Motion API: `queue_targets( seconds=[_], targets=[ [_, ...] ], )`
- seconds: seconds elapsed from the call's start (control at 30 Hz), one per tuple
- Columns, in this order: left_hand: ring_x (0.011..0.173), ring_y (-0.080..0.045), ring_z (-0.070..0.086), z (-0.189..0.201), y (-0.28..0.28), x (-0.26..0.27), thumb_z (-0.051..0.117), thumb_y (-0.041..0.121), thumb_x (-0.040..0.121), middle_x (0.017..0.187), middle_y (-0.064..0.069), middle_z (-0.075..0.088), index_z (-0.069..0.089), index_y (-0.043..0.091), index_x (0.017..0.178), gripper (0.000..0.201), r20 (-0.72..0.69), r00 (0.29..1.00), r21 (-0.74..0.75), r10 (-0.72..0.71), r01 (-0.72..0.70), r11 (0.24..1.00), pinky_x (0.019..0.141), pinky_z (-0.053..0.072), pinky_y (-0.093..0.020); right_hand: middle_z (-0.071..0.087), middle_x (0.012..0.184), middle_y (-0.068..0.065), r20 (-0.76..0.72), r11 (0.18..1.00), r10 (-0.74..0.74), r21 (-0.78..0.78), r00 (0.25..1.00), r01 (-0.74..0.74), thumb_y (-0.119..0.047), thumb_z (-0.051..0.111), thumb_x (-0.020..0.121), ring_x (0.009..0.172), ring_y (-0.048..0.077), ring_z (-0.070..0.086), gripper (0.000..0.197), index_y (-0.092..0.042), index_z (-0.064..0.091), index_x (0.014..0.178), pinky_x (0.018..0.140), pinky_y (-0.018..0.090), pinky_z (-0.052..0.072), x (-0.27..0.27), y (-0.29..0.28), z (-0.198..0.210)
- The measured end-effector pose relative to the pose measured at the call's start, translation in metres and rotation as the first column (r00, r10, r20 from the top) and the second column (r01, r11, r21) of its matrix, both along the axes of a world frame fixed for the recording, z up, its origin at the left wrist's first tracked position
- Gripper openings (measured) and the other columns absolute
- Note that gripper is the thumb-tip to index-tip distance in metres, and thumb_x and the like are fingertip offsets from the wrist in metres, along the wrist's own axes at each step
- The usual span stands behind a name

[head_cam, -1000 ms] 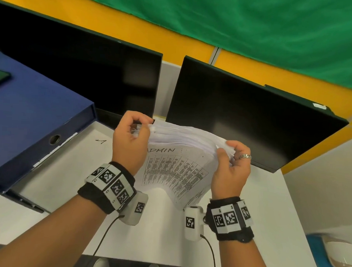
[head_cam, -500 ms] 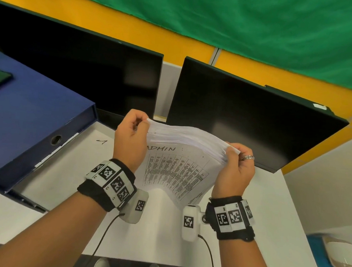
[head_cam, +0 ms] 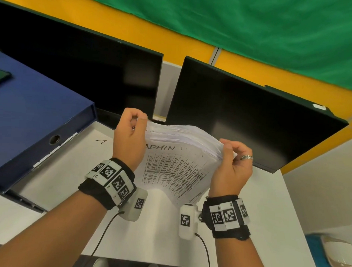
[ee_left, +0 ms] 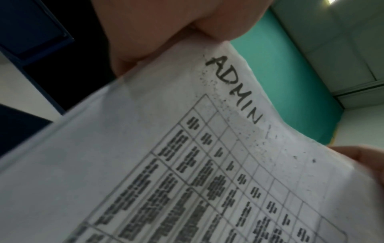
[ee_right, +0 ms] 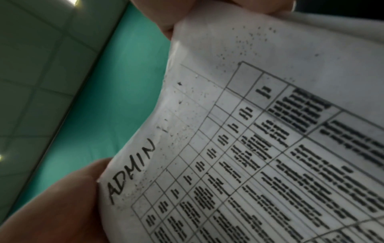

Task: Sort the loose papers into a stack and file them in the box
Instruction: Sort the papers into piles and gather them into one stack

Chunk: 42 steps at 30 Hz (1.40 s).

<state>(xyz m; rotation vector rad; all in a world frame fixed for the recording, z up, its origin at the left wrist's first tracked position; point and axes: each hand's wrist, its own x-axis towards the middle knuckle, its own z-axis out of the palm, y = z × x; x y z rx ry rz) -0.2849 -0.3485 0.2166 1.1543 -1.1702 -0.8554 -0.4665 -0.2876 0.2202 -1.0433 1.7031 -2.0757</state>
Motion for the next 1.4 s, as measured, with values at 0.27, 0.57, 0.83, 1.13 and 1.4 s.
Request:
queue_targets(
  seconds=[0.27,0.57,0.83,1.13,1.4],
  targets=[
    [0.103,-0.006,0.063,-0.005,0.007,0.016,0.085,0.025,0.068,0.117,0.008,0.059,0.037,0.034,0.13,0.079,0.087,0.938,0.023,-0.336,0.335,0.942,0.078,0.057,-0.02,0.066,0.11,-0.01,-0.149,0.995,0.082,0.069,0.985,-0.073,-0.021,0.071,0.089,0.105,0.019,0.065,0.025,-0.04,0.062,0.102,0.087,0.05,0.056,-0.009,0.008,-0.015],
    [0.099,-0.009,0.069,-0.019,-0.004,0.016,0.084,0.027,0.073,0.107,0.009,0.071,0.055,0.027,0.119,0.055,0.064,0.925,0.17,-0.374,0.359,0.918,0.083,0.06,-0.039,0.065,0.09,-0.007,-0.042,0.993,-0.06,0.099,0.997,0.064,-0.026,0.054,0.092,0.087,0.018,0.065,0.021,-0.042,0.059,0.081,0.079,0.046,0.057,-0.014,-0.001,-0.013],
    [0.1,-0.01,0.069,-0.03,-0.009,0.011,0.08,0.033,0.075,0.108,0.008,0.071,0.059,0.027,0.12,0.051,0.047,0.917,0.212,-0.397,0.379,0.901,0.084,0.059,-0.035,0.062,0.099,-0.012,0.048,0.997,-0.048,0.062,0.998,0.045,-0.028,0.059,0.094,0.092,0.015,0.067,0.022,-0.048,0.05,0.098,0.081,0.042,0.056,-0.013,-0.009,-0.01],
    [0.092,-0.005,0.07,-0.029,-0.004,0.003,0.071,0.025,0.086,0.099,0.01,0.074,0.068,0.027,0.11,0.024,-0.004,0.961,0.211,-0.278,0.272,0.939,0.084,0.059,-0.039,0.073,0.09,-0.013,0.094,0.969,0.15,0.185,0.984,-0.165,-0.018,0.083,0.075,0.089,0.009,0.072,0.027,-0.031,0.067,0.094,0.073,0.03,0.062,-0.021,-0.002,-0.018],
    [0.096,0.0,0.067,-0.039,0.017,-0.001,0.058,0.046,0.09,0.104,0.016,0.066,0.05,0.029,0.119,0.035,-0.026,0.953,0.15,-0.301,0.301,0.942,0.076,0.058,-0.025,0.068,0.094,-0.015,0.022,0.979,0.155,0.13,0.988,-0.157,-0.021,0.081,0.074,0.088,0.007,0.069,0.035,-0.034,0.061,0.1,0.069,0.025,0.06,-0.027,0.015,-0.019]
  ],
)
